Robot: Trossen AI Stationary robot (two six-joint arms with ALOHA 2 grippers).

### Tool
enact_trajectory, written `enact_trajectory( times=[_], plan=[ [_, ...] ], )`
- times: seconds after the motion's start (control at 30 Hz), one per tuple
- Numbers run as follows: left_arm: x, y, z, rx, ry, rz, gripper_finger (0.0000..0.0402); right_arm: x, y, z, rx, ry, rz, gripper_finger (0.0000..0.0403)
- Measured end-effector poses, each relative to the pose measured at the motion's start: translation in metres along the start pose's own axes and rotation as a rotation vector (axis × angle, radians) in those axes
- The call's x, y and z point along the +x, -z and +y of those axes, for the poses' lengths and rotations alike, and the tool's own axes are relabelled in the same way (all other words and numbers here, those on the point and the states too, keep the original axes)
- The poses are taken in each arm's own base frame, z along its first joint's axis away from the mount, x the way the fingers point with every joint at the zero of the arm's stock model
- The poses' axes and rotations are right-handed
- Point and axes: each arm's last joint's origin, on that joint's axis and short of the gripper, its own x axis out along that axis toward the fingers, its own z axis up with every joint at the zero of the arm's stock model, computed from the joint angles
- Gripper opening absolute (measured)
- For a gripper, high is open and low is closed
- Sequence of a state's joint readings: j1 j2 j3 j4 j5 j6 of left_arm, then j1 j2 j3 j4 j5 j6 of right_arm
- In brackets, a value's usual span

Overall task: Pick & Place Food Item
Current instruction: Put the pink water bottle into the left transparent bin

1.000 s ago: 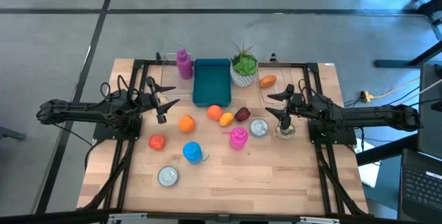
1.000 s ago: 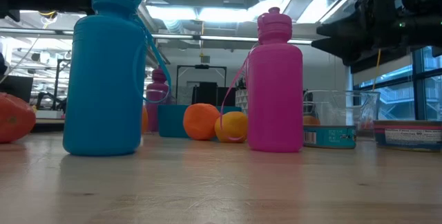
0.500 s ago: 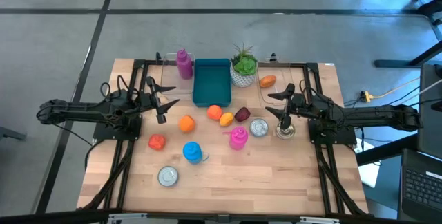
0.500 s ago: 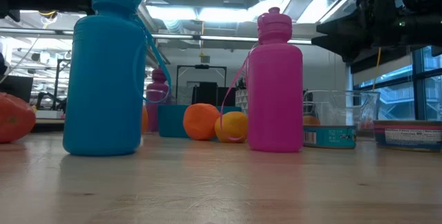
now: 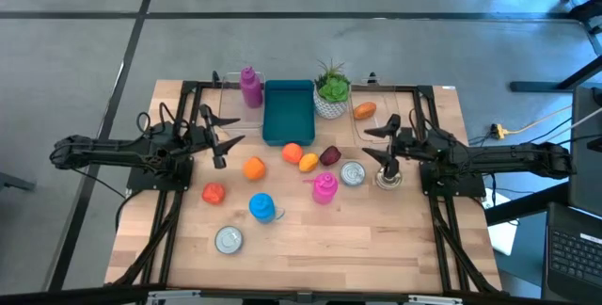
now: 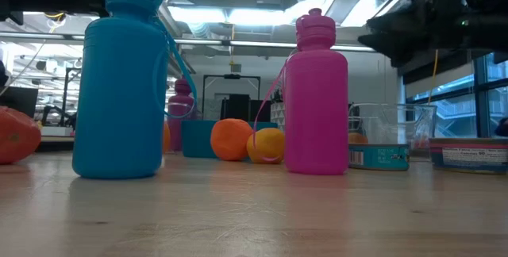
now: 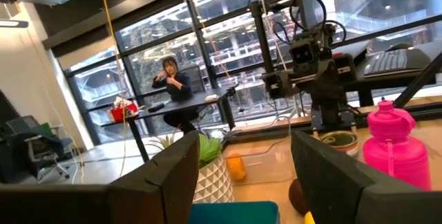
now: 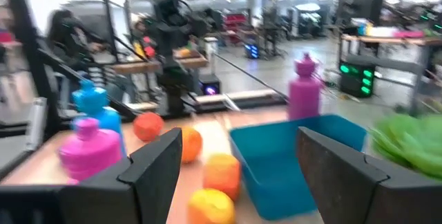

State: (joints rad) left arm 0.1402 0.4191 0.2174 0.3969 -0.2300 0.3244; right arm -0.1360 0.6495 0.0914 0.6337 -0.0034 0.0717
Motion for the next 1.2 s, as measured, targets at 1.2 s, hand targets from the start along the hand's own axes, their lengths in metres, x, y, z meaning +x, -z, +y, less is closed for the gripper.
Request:
enact_trajectory(
  times=[1.2],
  plan=[
    [0.000,-0.001,-0.001,-0.025,0.039,-0.016,0.0221,0.094,-0.018,0.040,0.004,-0.450,0.214,0.0278]
  ],
)
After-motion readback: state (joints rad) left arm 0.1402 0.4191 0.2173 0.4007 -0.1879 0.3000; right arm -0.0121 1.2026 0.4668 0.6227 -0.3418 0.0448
